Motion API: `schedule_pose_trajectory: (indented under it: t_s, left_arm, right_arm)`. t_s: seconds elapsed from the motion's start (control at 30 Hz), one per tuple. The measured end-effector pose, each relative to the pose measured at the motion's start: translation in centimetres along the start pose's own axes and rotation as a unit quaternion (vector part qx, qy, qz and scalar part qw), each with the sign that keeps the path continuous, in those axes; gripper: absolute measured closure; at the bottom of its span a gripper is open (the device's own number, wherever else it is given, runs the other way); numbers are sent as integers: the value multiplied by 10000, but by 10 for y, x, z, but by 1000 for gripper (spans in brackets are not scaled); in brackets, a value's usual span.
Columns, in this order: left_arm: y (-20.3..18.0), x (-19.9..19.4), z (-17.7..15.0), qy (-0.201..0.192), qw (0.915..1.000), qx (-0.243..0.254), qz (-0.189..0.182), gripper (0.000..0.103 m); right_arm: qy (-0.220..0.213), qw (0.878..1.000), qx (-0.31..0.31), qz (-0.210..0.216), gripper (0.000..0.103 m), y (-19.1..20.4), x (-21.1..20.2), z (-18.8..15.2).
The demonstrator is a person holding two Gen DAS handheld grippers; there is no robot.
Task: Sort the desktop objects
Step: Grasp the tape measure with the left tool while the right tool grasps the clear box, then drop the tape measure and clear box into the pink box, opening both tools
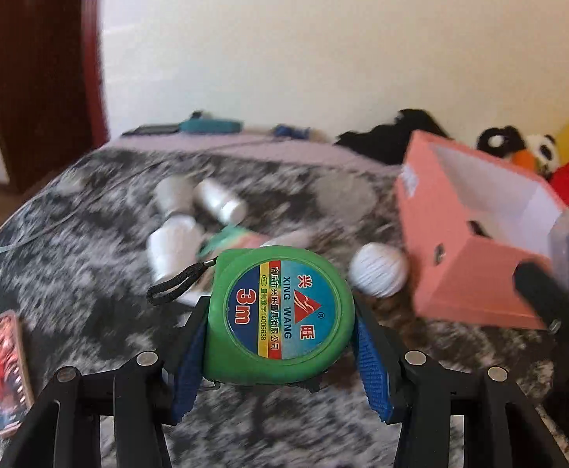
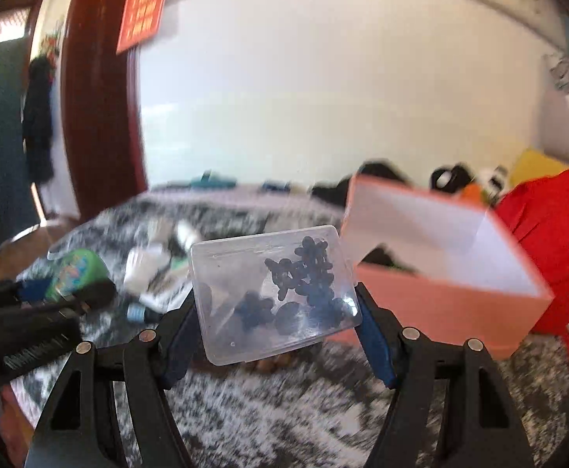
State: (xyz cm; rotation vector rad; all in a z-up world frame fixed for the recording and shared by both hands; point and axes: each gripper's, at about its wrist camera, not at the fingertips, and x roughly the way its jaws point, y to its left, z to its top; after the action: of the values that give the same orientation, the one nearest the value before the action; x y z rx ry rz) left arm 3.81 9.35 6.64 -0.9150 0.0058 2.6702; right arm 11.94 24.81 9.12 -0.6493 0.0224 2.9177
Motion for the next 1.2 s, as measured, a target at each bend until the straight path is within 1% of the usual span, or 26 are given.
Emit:
schedule_pose_trajectory:
  t_s: [0.07, 0.2, 0.33, 0.43, 0.53, 0.6, 0.67, 0.77, 0.8, 0.83, 0.9, 0.93, 0.97, 1.0, 1.03, 1.07, 1.13, 1.17, 1.2]
  left_arm:
    - [-17, 2, 7, -64, 9998, 112, -136, 46]
    - [-55, 11, 24, -168, 9987, 214, -437, 46]
    - [-93, 25, 40, -214, 9969, 276, -701, 46]
    - [-121, 41, 55, -216, 9955, 319, -866, 46]
    - [-151, 59, 71, -248, 9937, 525, -959, 46]
    - [-173, 75, 76, -180, 9924, 724, -981, 46]
    - [-190, 94, 78, -16, 9914, 853, -996, 46]
    - [-211, 122, 77, 220, 9895, 1060, -959, 46]
    - [-218, 131, 77, 314, 9883, 1154, -951, 45]
    - [-222, 138, 76, 419, 9867, 1253, -951, 45]
    - [-230, 148, 75, 554, 9845, 1400, -896, 42]
    - [-233, 150, 75, 553, 9842, 1450, -853, 32]
    - [-231, 143, 78, 326, 9863, 1419, -775, 16]
    - [-228, 134, 82, 45, 9883, 1353, -707, 9]
    - [-226, 127, 85, -132, 9893, 1321, -611, 2]
    - [-224, 124, 87, -206, 9897, 1284, -593, 1]
    - [-224, 125, 92, -117, 9899, 1261, -637, 1]
    - [-226, 131, 91, 19, 9896, 1294, -621, 1]
    - [-228, 137, 91, 154, 9891, 1340, -598, 1]
  right_arm:
    - [-351, 9989, 68, -315, 29, -12, -13, 11]
    - [-754, 9921, 374, -932, 29, -43, -21, 29]
    - [-862, 9835, 811, -1367, 28, -83, -13, 43]
    - [-928, 9738, 1177, -1711, 29, -120, -4, 55]
    - [-925, 9654, 1508, -1916, 28, -154, 10, 65]
    - [-894, 9623, 1643, -1977, 28, -172, 17, 68]
    - [-827, 9606, 1714, -2026, 28, -187, 25, 67]
    - [-571, 9594, 1855, -2049, 28, -206, 43, 64]
    - [-450, 9596, 1911, -2014, 28, -211, 52, 65]
    - [-222, 9624, 1893, -1937, 28, -216, 63, 63]
    - [572, 9689, 1636, -1764, 26, -223, 98, 57]
    - [821, 9688, 1555, -1744, 20, -226, 109, 53]
    - [1000, 9661, 1537, -1815, 16, -231, 115, 49]
    - [1063, 9629, 1563, -1925, 7, -235, 117, 48]
    - [1028, 9613, 1597, -1995, 3, -239, 114, 48]
    - [888, 9611, 1686, -1997, 2, -243, 108, 51]
    - [685, 9614, 1756, -2005, 2, -246, 98, 56]
    - [653, 9621, 1711, -2022, 2, -245, 96, 57]
    - [645, 9630, 1637, -2043, 5, -244, 96, 58]
